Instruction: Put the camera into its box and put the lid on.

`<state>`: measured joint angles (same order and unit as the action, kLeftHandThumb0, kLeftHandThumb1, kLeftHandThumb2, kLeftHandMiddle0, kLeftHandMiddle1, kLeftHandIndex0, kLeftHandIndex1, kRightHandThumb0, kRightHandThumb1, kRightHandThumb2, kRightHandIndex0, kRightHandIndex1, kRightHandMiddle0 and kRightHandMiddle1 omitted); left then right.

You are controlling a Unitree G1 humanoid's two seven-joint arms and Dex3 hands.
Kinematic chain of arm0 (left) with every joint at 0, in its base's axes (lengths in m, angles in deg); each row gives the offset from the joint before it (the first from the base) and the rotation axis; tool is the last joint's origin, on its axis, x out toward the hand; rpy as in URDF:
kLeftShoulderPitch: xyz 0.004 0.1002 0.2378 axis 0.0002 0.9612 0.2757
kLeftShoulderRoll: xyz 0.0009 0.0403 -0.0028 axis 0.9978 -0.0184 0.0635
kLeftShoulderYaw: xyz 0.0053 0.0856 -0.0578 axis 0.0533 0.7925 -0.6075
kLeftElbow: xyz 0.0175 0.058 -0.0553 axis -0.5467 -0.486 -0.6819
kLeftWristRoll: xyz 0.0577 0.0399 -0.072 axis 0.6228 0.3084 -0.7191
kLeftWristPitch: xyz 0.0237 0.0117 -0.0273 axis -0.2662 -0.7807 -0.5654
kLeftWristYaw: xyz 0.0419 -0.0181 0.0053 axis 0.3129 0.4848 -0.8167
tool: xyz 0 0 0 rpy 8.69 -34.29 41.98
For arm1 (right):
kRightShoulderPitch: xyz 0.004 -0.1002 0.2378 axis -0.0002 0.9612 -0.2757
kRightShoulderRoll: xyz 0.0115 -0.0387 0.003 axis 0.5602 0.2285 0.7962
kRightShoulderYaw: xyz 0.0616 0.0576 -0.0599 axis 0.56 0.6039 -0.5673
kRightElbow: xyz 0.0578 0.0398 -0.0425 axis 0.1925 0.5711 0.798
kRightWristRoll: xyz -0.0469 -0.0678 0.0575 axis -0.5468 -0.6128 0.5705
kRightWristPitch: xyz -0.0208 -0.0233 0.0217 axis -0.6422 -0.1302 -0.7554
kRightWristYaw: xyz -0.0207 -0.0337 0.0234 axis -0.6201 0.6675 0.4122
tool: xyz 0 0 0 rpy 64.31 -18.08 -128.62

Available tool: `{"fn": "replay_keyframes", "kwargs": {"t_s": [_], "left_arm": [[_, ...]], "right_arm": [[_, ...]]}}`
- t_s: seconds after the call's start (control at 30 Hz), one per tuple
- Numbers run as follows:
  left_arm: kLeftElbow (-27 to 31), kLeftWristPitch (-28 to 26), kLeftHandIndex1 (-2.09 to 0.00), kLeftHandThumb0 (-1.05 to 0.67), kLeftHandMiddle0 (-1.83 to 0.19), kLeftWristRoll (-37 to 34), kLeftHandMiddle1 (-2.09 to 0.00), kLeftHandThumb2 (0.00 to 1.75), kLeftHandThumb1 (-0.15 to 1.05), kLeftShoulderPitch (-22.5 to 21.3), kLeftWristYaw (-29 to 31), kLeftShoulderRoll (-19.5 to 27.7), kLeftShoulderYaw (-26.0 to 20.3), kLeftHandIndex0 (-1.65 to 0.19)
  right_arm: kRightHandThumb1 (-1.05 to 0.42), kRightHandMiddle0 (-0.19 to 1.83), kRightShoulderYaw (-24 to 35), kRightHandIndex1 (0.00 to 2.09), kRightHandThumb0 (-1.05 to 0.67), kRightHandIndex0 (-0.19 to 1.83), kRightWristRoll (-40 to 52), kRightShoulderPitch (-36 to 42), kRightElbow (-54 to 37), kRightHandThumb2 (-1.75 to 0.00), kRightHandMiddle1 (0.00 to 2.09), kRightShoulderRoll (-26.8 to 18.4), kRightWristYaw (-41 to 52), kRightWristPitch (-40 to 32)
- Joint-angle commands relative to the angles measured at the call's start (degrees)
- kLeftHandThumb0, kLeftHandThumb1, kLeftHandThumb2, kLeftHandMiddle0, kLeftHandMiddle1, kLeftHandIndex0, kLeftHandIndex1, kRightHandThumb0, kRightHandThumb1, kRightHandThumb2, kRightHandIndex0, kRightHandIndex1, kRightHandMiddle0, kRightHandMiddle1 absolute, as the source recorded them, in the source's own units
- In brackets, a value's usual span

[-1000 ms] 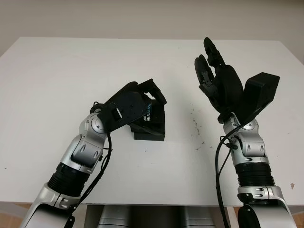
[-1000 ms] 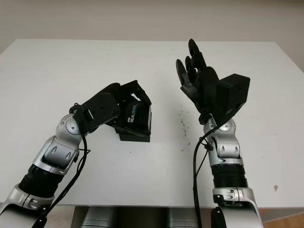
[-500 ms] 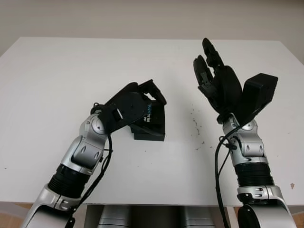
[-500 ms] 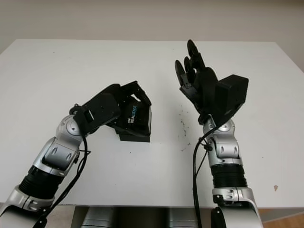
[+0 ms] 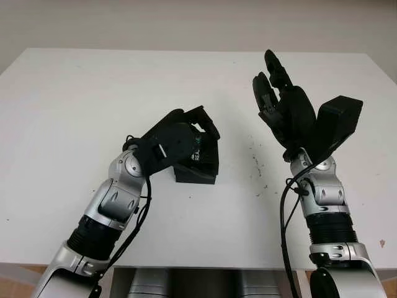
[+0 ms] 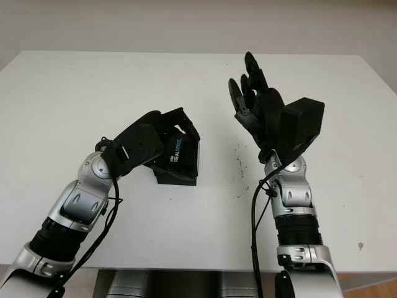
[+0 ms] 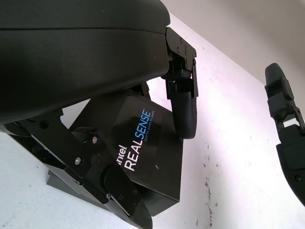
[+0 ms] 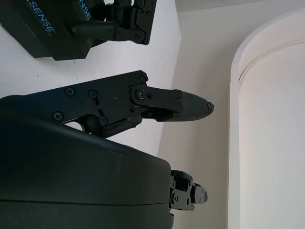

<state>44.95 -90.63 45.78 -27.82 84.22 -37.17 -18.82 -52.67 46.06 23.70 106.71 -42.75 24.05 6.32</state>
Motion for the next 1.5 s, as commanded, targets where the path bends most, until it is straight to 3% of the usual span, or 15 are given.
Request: {"fn": "replay_keyframes", "kwargs": {"t_s": [0.0,0.27,0.37,0.47,0.5,0.53,0.57,0.6,0.63,0.67,0.83,0.93,1.47], "left_arm": [[-0.2,0.7,-1.63,-0.09,-0.39,0.3,-1.64,0.05,0.97,0.2,-0.4,-0.7,0.6,-0.22],[-0.1,1.7,-1.61,-0.1,-0.42,2.0,-1.63,0.05,0.96,0.7,-1.0,-0.2,1.7,-0.23],[-0.4,4.6,-1.58,-0.12,-0.4,6.2,-1.6,0.05,0.95,0.7,-1.6,2.2,4.3,-0.23],[0.4,4.0,-1.33,-0.33,-0.19,11.2,-1.39,0.06,0.96,-0.3,2.8,5.0,7.8,-0.05],[0.7,3.8,-1.17,-0.41,-0.03,11.7,-1.66,0.06,0.97,-0.5,4.9,5.6,8.2,0.02],[1.1,4.0,-0.81,-0.5,0.1,12.9,-1.59,0.06,0.98,-0.6,6.9,6.6,9.2,0.03],[1.5,4.1,-0.46,-0.62,0.14,13.9,-0.97,0.09,1.01,-0.7,8.3,7.2,9.8,0.05],[1.9,4.1,-0.27,-0.68,0.12,15.0,-0.56,0.09,1.03,-0.4,9.2,7.6,10.3,0.05],[2.2,4.2,-0.13,-0.79,0.16,16.0,-0.24,0.18,1.04,0.0,9.3,7.8,10.6,0.12],[2.5,4.2,-0.08,-0.84,0.18,16.6,-0.12,0.24,1.04,0.3,9.4,7.8,10.6,0.15],[3.8,3.3,0.0,-0.86,0.19,17.1,0.0,0.49,1.05,2.4,9.7,6.9,9.7,0.19],[4.2,3.2,0.0,-0.84,0.19,15.7,0.0,0.54,1.05,3.5,9.8,6.3,8.6,0.19],[6.1,6.3,0.0,-0.76,0.19,6.6,0.0,0.56,1.05,10.0,5.5,5.4,1.8,0.19]], "right_arm": [[-1.05,-0.01,0.0,0.05,-0.56,-0.07,0.0,-0.4,-1.1,-0.47,0.07,-0.1,0.1,0.1],[-1.05,-0.01,0.0,0.05,-0.57,-0.07,0.0,-0.1,-2.0,-0.47,0.07,0.0,-0.2,-0.7],[-1.05,0.0,0.1,0.05,-0.57,-0.07,0.1,-0.1,-2.0,-0.47,0.07,-0.2,0.0,-0.8],[-1.05,0.0,0.2,0.06,-0.56,-0.06,0.2,-0.3,-2.0,-0.47,0.07,-0.2,-0.1,-0.9],[-1.05,0.0,0.2,0.06,-0.56,-0.06,0.1,-0.3,-2.0,-0.47,0.07,-0.2,-0.2,-1.0],[-1.05,0.0,0.1,0.06,-0.56,-0.06,0.0,-0.3,-1.9,-0.47,0.07,-0.2,-0.1,-0.8],[-1.05,-0.01,0.1,0.06,-0.56,-0.06,0.0,-0.3,-1.9,-0.47,0.06,-0.3,0.0,-0.6],[-1.05,-0.01,0.1,0.06,-0.56,-0.06,0.0,-0.3,-1.8,-0.47,0.06,-0.3,0.2,-0.5],[-1.05,0.0,0.1,0.06,-0.56,-0.06,0.0,-0.3,-1.7,-0.47,0.07,-0.3,0.2,-0.5],[-1.05,0.0,0.2,0.06,-0.56,-0.06,0.0,-0.3,-1.7,-0.47,0.07,-0.3,0.1,-0.6],[-1.05,0.01,0.1,0.06,-0.57,-0.06,-0.1,-0.3,-2.8,-0.47,0.07,-0.3,-0.3,-1.8],[-1.05,0.0,0.0,0.06,-0.57,-0.06,-0.2,-0.4,-2.6,-0.47,0.07,-0.3,-0.2,-1.5],[-1.05,-0.02,0.3,0.05,-0.55,-0.07,0.0,-0.7,-2.2,-0.49,0.05,-1.0,1.0,-1.7]]}}
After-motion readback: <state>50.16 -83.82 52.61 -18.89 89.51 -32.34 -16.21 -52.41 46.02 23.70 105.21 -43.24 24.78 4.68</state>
